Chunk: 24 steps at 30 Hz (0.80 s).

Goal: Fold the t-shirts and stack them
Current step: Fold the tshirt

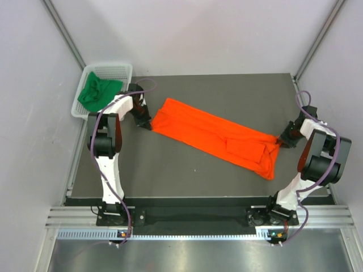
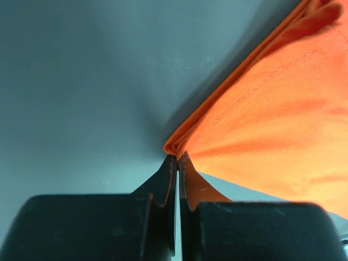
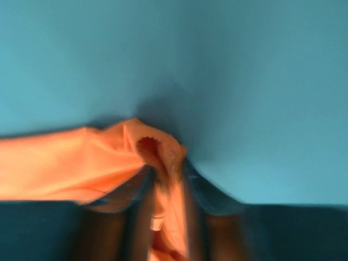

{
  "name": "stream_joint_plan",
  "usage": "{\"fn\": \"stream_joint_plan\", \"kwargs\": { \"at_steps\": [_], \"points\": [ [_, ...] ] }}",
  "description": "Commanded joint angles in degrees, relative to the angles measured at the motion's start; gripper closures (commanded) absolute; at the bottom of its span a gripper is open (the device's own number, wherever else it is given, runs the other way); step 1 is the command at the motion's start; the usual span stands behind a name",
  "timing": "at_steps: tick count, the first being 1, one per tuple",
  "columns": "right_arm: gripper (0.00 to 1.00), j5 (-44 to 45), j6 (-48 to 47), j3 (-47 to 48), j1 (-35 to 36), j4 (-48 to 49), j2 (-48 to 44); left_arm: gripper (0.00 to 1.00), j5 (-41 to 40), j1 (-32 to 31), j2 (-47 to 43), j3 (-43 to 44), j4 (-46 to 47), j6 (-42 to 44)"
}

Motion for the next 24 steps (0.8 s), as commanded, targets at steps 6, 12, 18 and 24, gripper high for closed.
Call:
{"fn": "stream_joint_plan", "kwargs": {
  "at_steps": [6,12,18,24],
  "points": [
    [0.99,0.7,0.2,1.5,0.2,12.3,3.4,1.00,-0.1,0.1,-3.7,-6.6,2.4,0.9],
    [0.99,0.5,-0.8,13.4,4.2,15.7,11.2,1.00,1.6,-0.7,-10.6,-16.3,6.0,-1.5],
    [0.99,2.3,-0.9,34.8,9.5,13.6,25.5,1.00,0.8,-7.3,-19.5,-27.1,8.7,-7.0],
    [0.97,-0.5,1.1,53.2,12.9,13.1,37.8,1.00,-3.4,-22.2,-29.3,-37.3,12.0,-16.5]
  ]
}}
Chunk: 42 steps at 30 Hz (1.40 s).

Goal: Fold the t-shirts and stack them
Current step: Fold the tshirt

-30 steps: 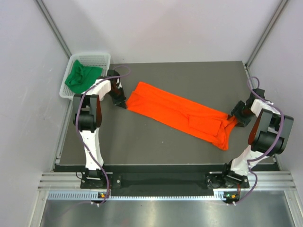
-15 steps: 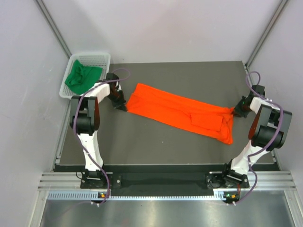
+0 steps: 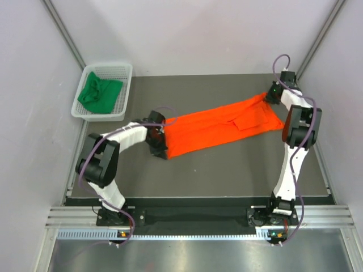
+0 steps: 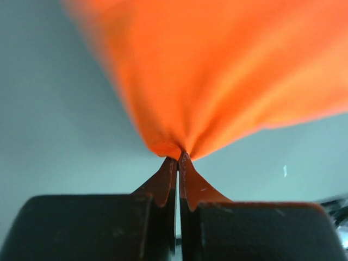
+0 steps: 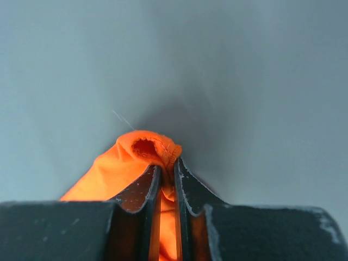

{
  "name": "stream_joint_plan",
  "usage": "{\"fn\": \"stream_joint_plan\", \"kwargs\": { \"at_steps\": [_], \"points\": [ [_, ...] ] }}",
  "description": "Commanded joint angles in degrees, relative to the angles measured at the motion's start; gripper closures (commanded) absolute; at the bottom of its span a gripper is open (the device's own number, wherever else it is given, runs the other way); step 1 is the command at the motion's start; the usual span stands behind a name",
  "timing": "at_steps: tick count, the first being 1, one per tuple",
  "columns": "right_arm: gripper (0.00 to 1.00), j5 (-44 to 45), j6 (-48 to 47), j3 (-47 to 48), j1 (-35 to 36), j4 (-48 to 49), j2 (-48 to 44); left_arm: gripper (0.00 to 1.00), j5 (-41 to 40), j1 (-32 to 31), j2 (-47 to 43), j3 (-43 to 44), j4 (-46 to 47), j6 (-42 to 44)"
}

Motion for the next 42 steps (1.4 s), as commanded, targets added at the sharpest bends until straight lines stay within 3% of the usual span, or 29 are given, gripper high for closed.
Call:
{"fn": "stream_joint_plan", "kwargs": {
  "at_steps": [1,5,12,17,18,19,21,22,25,29,32,39,42],
  "points": [
    [0.96,-1.1,0.6,9.8,1.8,1.9,5.9,1.00,-2.3,-8.7,-7.8,-6.1,2.8,-8.5],
    [0.96,-3.6,2.0,19.7,3.0,2.3,12.0,1.00,-2.7,-18.2,-12.3,-11.2,3.8,-15.1],
    [0.92,-6.5,5.9,23.8,4.2,8.3,15.4,0.97,1.4,-23.8,-19.3,-13.0,1.5,-14.0],
    [0.68,-7.3,6.7,27.9,4.5,-0.1,14.9,0.54,-3.2,-23.8,-22.2,-5.9,-9.7,-7.4],
    [0.64,-7.1,6.6,27.7,4.2,-1.4,14.0,0.49,-4.4,-23.7,-22.6,-4.2,-11.4,-5.5],
    [0.52,-6.8,6.0,27.6,4.0,-3.0,11.9,0.46,-5.2,-23.3,-22.6,-0.8,-12.3,-4.3],
    [0.42,-6.5,5.2,27.3,3.1,-7.1,9.7,0.39,-4.9,-21.5,-21.5,2.2,-13.0,-1.0],
    [0.35,-6.9,4.3,26.4,2.7,-8.3,7.2,0.38,-3.6,-20.6,-20.8,4.7,-13.1,0.2],
    [0.27,-7.0,3.0,21.7,1.0,-12.1,0.9,0.36,-3.4,-16.2,-18.3,7.5,-13.1,4.4],
    [0.21,-10.6,5.6,8.9,-1.8,-10.7,-8.3,0.31,2.4,-3.2,-12.7,8.7,-9.3,10.3],
    [0.16,-13.4,6.1,-0.2,-3.3,-9.3,-14.0,0.22,9.3,1.3,-1.2,13.8,-10.5,16.8],
    [0.11,-22.2,7.6,-18.6,-6.1,-4.6,-21.1,0.21,6.3,2.7,10.5,21.7,-9.6,23.2],
    [0.11,-23.1,7.7,-22.1,-7.2,-2.2,-21.9,0.25,6.4,3.3,14.2,23.7,-10.7,25.0]
  ]
}}
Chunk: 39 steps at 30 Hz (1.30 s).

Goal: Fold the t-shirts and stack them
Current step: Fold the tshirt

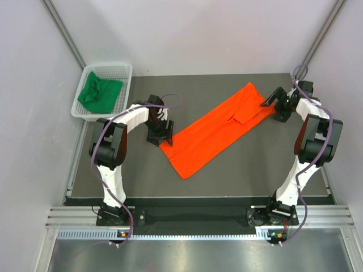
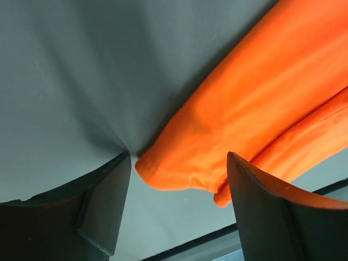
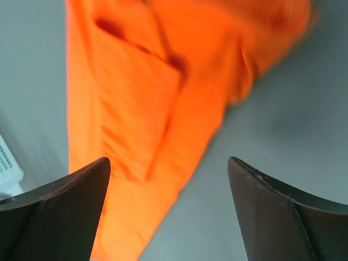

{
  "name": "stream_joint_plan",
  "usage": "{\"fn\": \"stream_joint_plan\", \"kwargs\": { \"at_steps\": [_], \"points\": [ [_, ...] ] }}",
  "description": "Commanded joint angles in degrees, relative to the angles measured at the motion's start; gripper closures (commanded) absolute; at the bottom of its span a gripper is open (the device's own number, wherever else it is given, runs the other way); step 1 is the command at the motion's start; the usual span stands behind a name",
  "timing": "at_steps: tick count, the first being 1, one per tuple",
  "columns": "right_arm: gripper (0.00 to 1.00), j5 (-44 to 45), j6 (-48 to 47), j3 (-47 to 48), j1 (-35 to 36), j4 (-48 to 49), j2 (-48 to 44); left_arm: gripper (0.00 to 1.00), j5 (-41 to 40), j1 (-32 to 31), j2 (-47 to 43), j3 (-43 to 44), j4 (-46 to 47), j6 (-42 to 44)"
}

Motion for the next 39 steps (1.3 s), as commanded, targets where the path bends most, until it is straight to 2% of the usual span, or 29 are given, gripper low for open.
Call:
{"fn": "stream_joint_plan", "kwargs": {
  "at_steps": [1,5,9,10,13,14,15,17,18,23,27,34,39],
  "points": [
    [0.11,-4.9,0.8,-3.9,-1.4,4.0,-2.3,0.27,1.3,0.9,1.7,4.7,-0.6,5.1],
    [0.12,-5.3,1.7,-7.4,-3.4,6.6,-2.2,0.36,0.3,0.9,3.3,3.8,-0.9,5.8],
    [0.18,-5.7,3.4,-9.9,-4.1,11.3,-0.7,0.58,0.1,1.0,3.8,2.4,-1.3,6.1],
    [0.20,-5.5,3.6,-10.0,-4.1,12.1,-0.2,0.70,-0.4,1.0,3.8,2.1,-1.6,6.1],
    [0.29,-5.5,5.9,-10.5,-4.0,17.1,1.9,0.94,-1.7,1.1,3.3,1.0,-2.0,6.1],
    [0.34,-5.6,7.1,-10.4,-3.9,18.9,3.1,0.97,-2.2,1.1,2.9,0.2,-2.1,5.9],
    [0.34,-5.6,7.1,-10.4,-3.8,20.4,3.8,1.00,-2.2,1.1,2.6,-0.3,-2.1,5.8],
    [0.40,-5.0,9.1,-9.6,-3.3,24.0,5.3,1.00,-2.7,1.1,1.2,-1.6,-1.7,4.9],
    [0.46,-4.9,10.8,-8.9,-3.1,27.2,7.0,1.00,-2.6,1.1,-0.1,-3.5,-0.8,4.2],
    [0.58,-1.6,16.5,-6.2,-0.2,34.1,12.0,1.00,0.4,1.1,-4.9,-11.5,3.1,0.1],
    [0.76,1.0,21.6,-1.0,2.5,37.6,17.1,1.00,2.7,1.0,-9.6,-18.0,7.2,-4.1],
    [0.80,-0.6,24.9,14.6,9.3,41.5,27.3,1.00,5.6,0.0,-19.4,-28.7,16.2,-13.9],
    [0.82,-1.1,30.4,26.9,13.6,43.6,35.6,1.00,5.7,-3.0,-26.7,-36.6,24.3,-26.2]
  ]
}}
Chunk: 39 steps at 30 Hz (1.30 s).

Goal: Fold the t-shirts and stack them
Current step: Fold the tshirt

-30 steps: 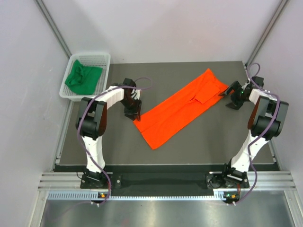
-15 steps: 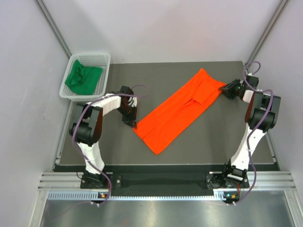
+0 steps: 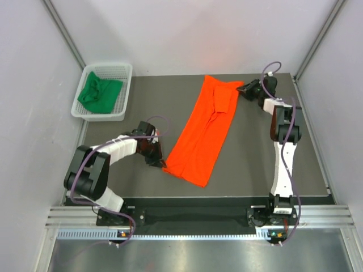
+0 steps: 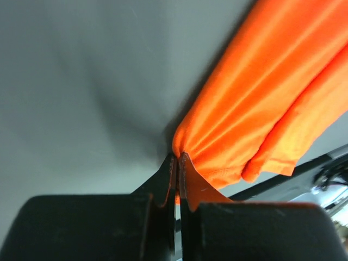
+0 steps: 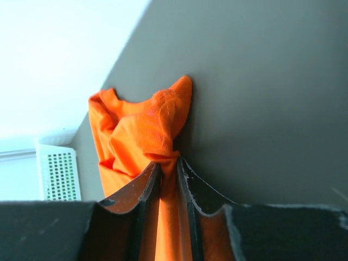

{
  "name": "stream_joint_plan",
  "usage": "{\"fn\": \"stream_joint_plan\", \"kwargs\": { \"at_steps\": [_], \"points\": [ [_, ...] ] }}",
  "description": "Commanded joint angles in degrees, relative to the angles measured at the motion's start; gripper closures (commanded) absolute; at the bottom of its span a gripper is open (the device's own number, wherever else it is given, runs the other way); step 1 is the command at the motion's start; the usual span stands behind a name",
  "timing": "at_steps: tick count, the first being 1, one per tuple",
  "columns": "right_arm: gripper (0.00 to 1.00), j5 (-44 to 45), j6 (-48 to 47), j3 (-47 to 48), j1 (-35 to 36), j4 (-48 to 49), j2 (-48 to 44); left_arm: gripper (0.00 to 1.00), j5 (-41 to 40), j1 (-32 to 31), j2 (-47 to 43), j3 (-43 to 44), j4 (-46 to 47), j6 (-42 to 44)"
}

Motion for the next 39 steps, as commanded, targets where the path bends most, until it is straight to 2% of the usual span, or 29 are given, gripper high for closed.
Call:
{"fn": "stream_joint_plan", "kwargs": {
  "at_steps": [1,3,8,13,17,18,19,22,26,28,31,32,34,35,39],
  "points": [
    [0.82,1.0,4.2,9.1,2.6,3.9,5.3,1.00,0.1,-3.5,-5.5,-3.3,7.4,-10.3],
    [0.82,1.1,6.0,13.4,4.1,4.3,8.1,1.00,-0.6,-5.9,-6.6,-4.6,10.1,-14.7],
    [0.82,2.2,10.1,17.3,6.9,7.4,12.0,1.00,-5.3,-16.1,-7.9,-5.3,14.6,-23.7],
    [0.78,1.1,9.4,18.2,7.8,5.4,12.8,1.00,-6.6,-19.7,-8.7,-6.6,13.8,-25.9],
    [0.66,-1.2,6.1,18.4,7.2,-3.3,10.9,1.00,-11.4,-19.5,-12.1,-5.4,6.1,-21.3],
    [0.58,-2.2,2.7,19.1,7.0,-8.6,9.4,0.99,-14.3,-19.3,-12.6,-4.4,4.1,-19.7],
    [0.53,-2.2,0.2,19.7,6.6,-13.2,8.6,0.94,-14.7,-19.0,-13.2,-3.6,0.9,-16.4],
    [0.43,-2.4,-8.0,19.7,5.7,-26.0,4.2,0.90,-15.5,-18.1,-12.3,0.2,-3.6,-11.6],
    [0.32,1.5,-18.3,11.0,3.7,-39.3,-7.1,0.88,-12.0,-17.6,-9.9,0.8,-4.0,-8.1],
    [0.27,4.4,-21.4,5.4,3.3,-43.3,-12.3,0.81,-8.0,-17.5,-8.0,-0.3,-3.1,-6.5],
    [0.23,5.5,-25.2,-8.2,3.6,-45.9,-23.2,0.69,-4.6,-17.3,-7.0,-1.0,-2.9,-4.7],
    [0.22,4.3,-25.8,-16.6,3.7,-45.5,-29.2,0.55,-4.3,-17.4,-7.2,-1.1,-3.4,-4.4],
    [0.21,3.8,-25.8,-25.1,4.6,-44.7,-35.6,0.45,-3.2,-17.2,-7.8,-0.6,-3.8,-3.1],
    [0.20,2.5,-25.8,-32.8,4.7,-43.9,-41.6,0.43,-3.2,-17.1,-7.7,-0.3,-5.0,-2.6],
    [0.15,-0.6,-25.9,-47.4,10.9,-44.1,-55.6,0.41,-2.5,-16.4,-7.6,0.6,-6.1,-2.4]
  ]
}}
